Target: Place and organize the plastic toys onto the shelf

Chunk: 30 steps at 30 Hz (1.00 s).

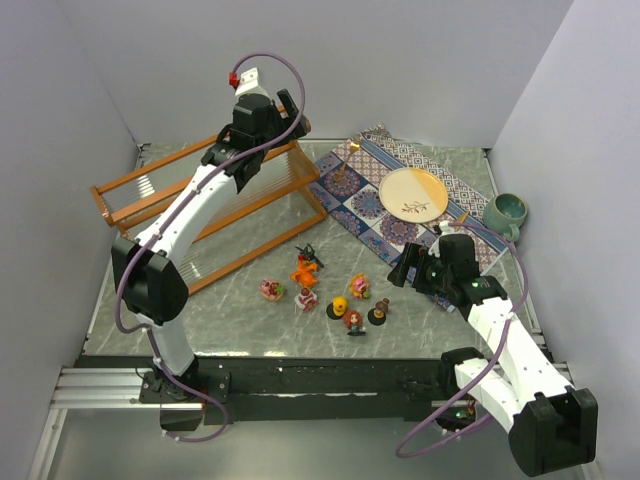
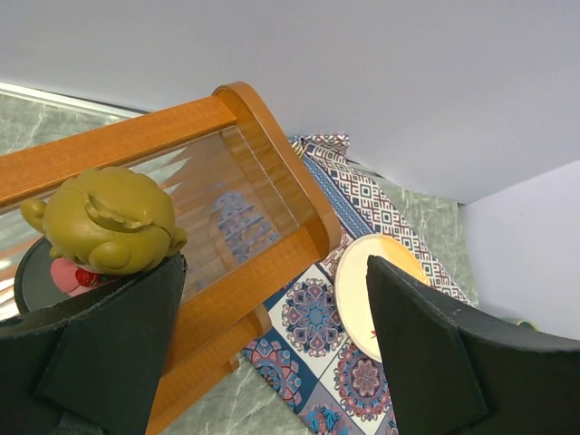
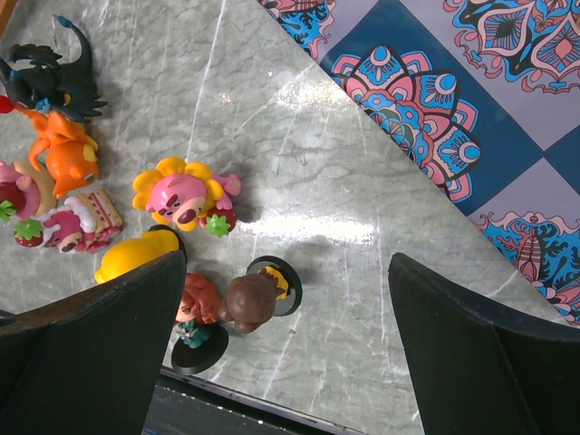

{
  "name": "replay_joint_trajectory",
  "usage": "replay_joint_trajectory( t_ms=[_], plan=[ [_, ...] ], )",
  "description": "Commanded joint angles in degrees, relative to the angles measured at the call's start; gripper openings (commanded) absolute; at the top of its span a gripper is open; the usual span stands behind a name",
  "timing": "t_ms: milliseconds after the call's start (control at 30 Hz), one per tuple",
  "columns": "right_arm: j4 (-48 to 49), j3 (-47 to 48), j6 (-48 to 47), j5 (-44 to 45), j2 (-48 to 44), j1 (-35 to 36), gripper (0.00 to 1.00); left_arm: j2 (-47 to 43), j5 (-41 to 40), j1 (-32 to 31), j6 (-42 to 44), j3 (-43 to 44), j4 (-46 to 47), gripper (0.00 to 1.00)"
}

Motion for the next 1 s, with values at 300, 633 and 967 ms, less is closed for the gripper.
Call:
replay_joint_trajectory(
  t_ms=[300,633,967],
  plan=[
    [1.8,0.1,-1.1,0.4,-0.5,-0.1,1.0,-3.2,2.0,-0.8,0.5,1.4,-0.7,0.89],
    [1.9,0.3,-0.6,-0.2,-0.5,-0.2,1.0,-11.1,-4.0,-5.9,3.2,-1.7,-5.6,0.9],
    [3.4,-0.7,0.8,-1.2,-1.9,-0.1,1.0,-14.1,-21.2,-15.5,-1.8,-8.5,-15.8,0.97]
  ],
)
